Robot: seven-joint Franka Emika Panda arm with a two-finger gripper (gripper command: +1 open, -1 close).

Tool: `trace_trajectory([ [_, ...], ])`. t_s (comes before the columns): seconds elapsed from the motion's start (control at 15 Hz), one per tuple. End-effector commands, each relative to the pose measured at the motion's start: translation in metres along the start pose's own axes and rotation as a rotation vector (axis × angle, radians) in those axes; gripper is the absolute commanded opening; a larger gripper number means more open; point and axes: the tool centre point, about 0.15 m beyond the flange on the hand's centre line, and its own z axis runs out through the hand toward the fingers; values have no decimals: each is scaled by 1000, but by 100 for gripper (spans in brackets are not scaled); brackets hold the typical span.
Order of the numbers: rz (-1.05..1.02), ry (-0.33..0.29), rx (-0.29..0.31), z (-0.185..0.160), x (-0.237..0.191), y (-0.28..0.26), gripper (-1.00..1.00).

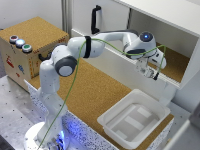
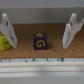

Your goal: Move to the box and place the purple object

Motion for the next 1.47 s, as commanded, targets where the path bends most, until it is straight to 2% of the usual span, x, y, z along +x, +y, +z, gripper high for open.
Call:
trace_trajectory([
  [0.0,2,22,88,46,40,7,100],
  [0.2,-13,9,70,63,55,8,100],
  [0.53,11,-26,85,86,91,16,100],
  [0.8,34,-63,87,94,89,17,100],
  [0.87,35,-77,90,96,88,17,-100],
  [1.0,61,-78,109,94,85,23,-100],
  [1.4,63,-71,94,88,76,25,-100],
])
